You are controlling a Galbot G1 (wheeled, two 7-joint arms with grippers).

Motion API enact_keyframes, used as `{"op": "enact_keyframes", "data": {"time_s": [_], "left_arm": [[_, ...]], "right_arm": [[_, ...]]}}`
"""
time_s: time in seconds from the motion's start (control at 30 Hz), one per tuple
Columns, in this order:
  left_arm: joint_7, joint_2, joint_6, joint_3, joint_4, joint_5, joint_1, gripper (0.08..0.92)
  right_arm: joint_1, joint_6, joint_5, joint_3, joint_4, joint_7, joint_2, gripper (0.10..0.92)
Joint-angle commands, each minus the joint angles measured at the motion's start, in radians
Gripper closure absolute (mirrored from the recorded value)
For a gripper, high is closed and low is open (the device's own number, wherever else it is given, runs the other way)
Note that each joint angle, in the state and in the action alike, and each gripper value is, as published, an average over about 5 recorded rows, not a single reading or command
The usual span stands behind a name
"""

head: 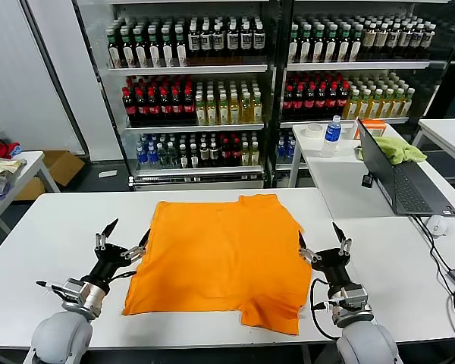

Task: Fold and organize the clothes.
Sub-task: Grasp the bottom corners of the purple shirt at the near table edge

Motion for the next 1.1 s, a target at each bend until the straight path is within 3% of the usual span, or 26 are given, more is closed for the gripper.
{"op": "enact_keyframes", "data": {"time_s": [0.03,0.47,0.8,1.1], "left_arm": [[-0.069,0.069,0.245,-0.048,-0.192,-0.121,0.238,0.177],[-0.181,0.061,0.422,-0.033,-0.273,-0.162,0.405,0.177],[-0.236,0.034,0.452,-0.009,-0.203,-0.157,0.349,0.177],[-0.263,0.013,0.386,-0.004,-0.17,-0.209,0.314,0.177]], "right_arm": [[-0.113,-0.026,0.051,-0.027,0.058,0.018,-0.072,0.203],[-0.193,-0.023,0.075,-0.066,0.034,-0.008,-0.124,0.203],[-0.205,-0.019,0.132,-0.09,0.0,0.025,-0.112,0.203],[-0.207,-0.016,0.133,-0.123,-0.02,0.044,-0.092,0.203]]}}
